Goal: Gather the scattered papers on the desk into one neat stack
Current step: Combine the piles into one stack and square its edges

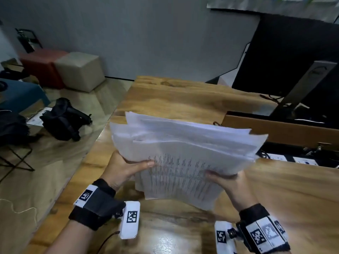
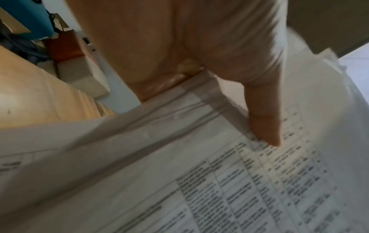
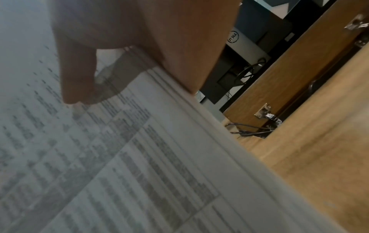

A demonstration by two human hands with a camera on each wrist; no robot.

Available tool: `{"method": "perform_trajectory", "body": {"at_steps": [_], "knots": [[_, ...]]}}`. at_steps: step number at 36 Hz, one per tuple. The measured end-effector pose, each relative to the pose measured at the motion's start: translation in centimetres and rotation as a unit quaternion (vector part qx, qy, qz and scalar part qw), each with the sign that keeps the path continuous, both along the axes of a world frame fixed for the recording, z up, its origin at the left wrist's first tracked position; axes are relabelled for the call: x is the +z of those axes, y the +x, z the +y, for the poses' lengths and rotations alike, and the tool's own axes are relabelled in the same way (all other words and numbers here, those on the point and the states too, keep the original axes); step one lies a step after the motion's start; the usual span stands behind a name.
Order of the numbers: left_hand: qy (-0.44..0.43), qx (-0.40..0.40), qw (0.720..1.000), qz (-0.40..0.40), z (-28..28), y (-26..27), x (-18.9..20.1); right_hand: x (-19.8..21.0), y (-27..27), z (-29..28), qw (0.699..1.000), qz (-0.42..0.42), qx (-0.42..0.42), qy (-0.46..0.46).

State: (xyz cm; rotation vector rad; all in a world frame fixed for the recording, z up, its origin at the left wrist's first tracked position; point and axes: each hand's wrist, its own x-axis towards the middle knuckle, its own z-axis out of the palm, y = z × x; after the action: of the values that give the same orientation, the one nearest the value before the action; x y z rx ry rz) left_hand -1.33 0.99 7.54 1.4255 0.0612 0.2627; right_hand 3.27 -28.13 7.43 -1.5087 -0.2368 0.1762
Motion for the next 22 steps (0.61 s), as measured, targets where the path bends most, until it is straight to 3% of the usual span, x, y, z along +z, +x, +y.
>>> {"method": "perform_trajectory", "body": {"at_steps": [11,22], "knots": [[0.032,0.033,0.997,-0.058,-1.4,0.4,2.3,1.8,-0.6,0.6,0.999,-0.026,-0.011,0.014],[0.008,0.003,1.000,-0.007,-1.5,0.5,0.4,0.4,-0.2,1.0,0.999,0.027,-0.001,0.039]]}}
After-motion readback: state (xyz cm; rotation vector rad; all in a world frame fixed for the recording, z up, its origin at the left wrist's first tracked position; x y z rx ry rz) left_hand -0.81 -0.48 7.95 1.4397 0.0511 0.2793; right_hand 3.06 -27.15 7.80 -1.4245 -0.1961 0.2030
